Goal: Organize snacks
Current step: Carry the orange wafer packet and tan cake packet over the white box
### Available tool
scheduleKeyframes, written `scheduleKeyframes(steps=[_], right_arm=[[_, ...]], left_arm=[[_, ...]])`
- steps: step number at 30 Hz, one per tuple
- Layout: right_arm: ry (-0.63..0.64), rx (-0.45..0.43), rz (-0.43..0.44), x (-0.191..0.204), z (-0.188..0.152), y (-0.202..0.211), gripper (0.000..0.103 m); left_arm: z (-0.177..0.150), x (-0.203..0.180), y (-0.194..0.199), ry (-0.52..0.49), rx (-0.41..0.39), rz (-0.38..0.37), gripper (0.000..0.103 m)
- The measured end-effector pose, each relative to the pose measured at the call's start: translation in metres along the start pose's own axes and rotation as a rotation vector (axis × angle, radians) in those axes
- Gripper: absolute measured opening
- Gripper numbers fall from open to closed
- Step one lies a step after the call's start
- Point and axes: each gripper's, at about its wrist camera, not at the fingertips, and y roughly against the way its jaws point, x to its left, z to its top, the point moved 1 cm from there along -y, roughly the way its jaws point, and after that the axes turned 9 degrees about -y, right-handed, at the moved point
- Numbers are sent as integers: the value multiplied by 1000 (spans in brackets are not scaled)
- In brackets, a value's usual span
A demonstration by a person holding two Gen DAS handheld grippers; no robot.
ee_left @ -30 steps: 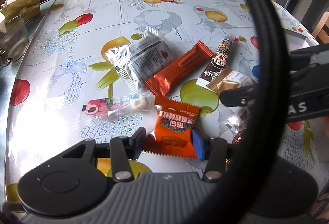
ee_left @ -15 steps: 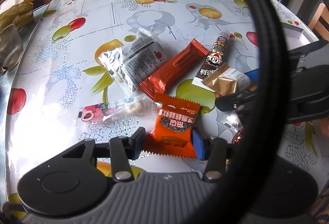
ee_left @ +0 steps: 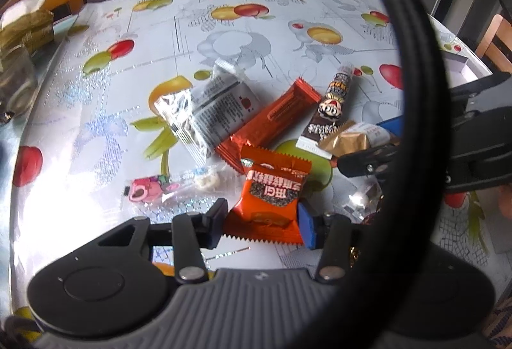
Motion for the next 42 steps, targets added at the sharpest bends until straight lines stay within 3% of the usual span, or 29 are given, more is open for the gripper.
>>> scheduleKeyframes(steps=[23, 42], right_arm=[[-31, -4, 35, -6, -6, 18, 51], [-74, -67, 20, -21, -6, 48, 50]], left_arm=[[11, -4, 13, 18, -24, 15, 44], [32, -18, 29, 7, -73, -3, 44]])
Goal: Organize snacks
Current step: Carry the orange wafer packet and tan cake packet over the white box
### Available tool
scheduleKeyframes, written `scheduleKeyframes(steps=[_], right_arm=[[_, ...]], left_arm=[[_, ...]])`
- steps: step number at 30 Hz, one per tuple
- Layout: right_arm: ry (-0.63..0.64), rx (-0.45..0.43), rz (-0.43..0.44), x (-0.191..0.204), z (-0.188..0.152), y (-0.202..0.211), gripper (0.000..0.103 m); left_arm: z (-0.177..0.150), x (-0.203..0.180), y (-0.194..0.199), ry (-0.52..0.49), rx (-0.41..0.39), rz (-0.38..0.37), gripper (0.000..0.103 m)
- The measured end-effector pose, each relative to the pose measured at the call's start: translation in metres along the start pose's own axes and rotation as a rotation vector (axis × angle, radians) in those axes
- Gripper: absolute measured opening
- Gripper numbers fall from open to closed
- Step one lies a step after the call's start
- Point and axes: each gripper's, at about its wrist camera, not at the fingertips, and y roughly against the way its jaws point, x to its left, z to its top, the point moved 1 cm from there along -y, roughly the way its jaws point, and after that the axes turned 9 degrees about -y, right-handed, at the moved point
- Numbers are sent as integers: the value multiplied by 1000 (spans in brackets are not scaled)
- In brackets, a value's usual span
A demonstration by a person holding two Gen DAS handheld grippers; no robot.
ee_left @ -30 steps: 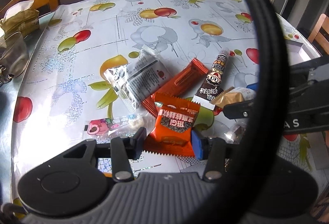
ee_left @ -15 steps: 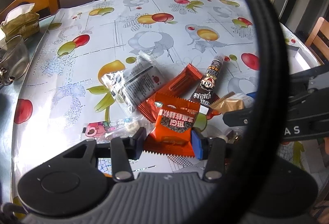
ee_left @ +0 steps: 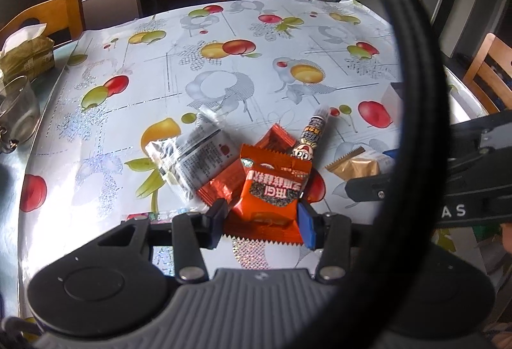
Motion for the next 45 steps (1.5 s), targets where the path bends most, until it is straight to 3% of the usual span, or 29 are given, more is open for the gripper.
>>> scheduleKeyframes(steps=[45], right_arm=[[-135, -125, -75, -44, 2, 50, 50]], left_arm=[[36, -37, 6, -73, -52, -64, 44]])
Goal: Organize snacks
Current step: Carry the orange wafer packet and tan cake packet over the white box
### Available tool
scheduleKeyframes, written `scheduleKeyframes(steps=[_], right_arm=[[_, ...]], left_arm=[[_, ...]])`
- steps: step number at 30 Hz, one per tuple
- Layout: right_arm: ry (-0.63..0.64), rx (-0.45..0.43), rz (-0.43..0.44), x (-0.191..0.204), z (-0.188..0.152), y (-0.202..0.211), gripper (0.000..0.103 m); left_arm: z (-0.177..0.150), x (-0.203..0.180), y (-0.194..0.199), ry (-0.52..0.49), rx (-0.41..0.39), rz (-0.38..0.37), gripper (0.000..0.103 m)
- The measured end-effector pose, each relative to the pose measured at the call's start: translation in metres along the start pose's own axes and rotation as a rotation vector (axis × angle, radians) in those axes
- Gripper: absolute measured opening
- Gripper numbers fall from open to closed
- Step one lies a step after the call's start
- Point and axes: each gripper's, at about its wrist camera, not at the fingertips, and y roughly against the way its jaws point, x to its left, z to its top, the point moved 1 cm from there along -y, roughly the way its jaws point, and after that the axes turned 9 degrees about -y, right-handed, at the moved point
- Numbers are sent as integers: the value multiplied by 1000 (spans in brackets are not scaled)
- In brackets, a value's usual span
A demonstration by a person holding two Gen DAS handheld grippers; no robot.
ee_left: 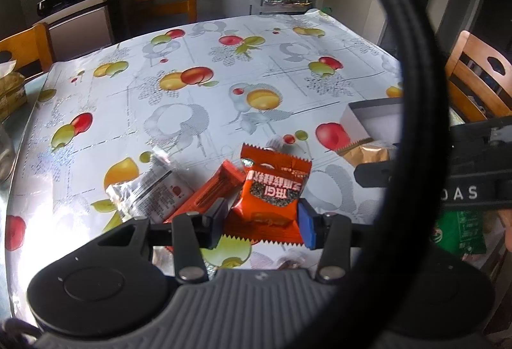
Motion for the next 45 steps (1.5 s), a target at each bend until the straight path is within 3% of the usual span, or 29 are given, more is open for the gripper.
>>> scheduleKeyframes(steps=[45], right_arm=[[-185, -74, -162, -118, -16, 55, 50]], left_arm=[[66, -126, -32, -183, -45, -207, 44]])
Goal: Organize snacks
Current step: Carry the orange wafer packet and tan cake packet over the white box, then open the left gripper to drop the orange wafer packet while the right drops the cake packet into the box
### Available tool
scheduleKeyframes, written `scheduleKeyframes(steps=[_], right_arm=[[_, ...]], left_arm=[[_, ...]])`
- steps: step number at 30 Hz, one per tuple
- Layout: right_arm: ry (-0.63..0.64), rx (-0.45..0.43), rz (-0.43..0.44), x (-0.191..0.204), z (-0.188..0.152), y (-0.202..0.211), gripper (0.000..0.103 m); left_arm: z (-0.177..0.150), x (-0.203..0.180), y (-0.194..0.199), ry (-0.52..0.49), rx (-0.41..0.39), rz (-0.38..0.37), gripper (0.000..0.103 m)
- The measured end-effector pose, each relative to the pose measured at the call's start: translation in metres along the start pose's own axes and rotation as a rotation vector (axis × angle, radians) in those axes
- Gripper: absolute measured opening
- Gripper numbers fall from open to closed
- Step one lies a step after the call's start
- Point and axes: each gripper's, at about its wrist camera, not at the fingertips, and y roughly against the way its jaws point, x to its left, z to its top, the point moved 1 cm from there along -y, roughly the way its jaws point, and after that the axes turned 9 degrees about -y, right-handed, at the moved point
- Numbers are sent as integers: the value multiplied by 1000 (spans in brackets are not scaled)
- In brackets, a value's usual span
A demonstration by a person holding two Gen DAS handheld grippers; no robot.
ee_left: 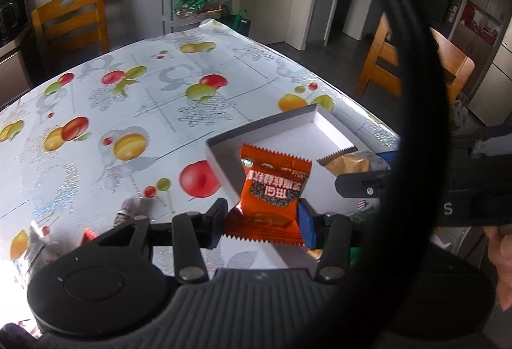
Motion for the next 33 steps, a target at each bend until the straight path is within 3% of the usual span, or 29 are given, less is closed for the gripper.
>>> scheduleKeyframes(steps=[14, 33], right_arm=[[-35, 27, -22, -31, -1, -8, 51], [-57, 75, -47, -44, -5, -27, 51]], left_arm=[[11, -20, -33, -17, 45, -37, 44], [11, -17, -61, 5, 115, -85, 45]])
